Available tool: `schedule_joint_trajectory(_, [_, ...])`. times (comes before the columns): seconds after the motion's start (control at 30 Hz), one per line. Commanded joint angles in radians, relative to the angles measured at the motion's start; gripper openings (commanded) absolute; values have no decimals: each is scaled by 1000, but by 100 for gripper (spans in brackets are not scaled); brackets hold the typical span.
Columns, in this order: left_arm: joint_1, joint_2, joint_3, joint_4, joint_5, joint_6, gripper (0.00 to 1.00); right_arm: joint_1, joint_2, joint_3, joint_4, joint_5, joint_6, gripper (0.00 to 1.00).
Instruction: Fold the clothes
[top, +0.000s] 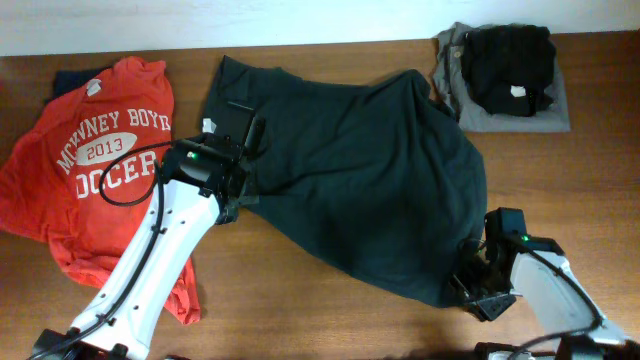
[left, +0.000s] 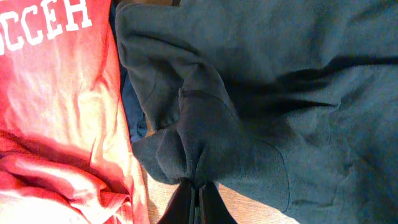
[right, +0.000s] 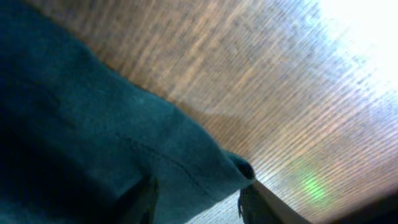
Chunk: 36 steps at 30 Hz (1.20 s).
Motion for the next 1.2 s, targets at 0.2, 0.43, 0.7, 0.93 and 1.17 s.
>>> schedule_joint_trajectory(0.2, [7,8,-5,0,2,12,1,-3,129,-7,64,28,-11,4])
schedule_joint_trajectory(0.43, [7,-1,-5,-38,34,12,1,-4,26,303,-197,35,-118,4])
schedule_joint_trajectory(0.7, [7,-70,-5,-49,33,35,1,-51,-92,663,-419,111,-272,4])
schedule_joint_trajectory(0.93, [7,-180,-5,-79,25,58,1,-317,-104,853,-613,109,-503,4])
schedule_joint_trajectory(1.17, [7,-332,-5,-111,18,57,1,-476,-172,873,-642,39,-597,4])
